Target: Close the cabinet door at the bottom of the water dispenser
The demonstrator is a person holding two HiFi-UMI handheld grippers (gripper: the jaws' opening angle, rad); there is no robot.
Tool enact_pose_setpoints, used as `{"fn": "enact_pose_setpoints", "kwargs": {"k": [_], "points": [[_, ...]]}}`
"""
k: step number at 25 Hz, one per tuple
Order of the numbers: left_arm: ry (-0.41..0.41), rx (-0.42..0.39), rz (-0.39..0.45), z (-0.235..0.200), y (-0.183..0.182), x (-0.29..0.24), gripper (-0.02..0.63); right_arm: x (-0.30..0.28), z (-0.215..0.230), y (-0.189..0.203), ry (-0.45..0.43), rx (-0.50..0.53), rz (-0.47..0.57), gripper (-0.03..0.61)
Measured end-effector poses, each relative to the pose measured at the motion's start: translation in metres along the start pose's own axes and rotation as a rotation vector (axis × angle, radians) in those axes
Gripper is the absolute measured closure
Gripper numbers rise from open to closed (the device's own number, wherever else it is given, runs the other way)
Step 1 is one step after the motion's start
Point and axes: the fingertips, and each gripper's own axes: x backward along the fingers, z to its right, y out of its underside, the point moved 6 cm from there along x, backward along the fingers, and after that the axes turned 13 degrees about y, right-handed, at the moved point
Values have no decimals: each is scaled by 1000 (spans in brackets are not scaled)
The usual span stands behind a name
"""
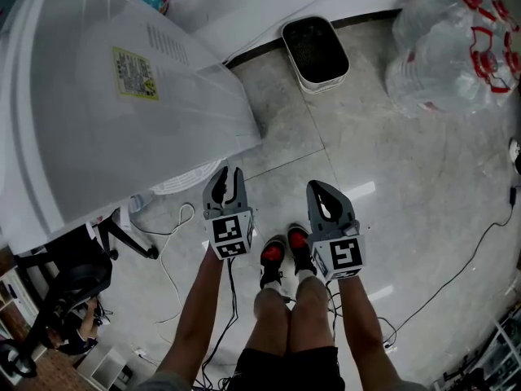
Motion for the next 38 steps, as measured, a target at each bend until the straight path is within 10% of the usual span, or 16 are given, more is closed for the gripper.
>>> {"fn": "enact_pose_setpoints", "kwargs": {"k": [38], "points": [[-194,36,287,42,-235,351,543,200,-138,-310,-279,160,214,566]]}}
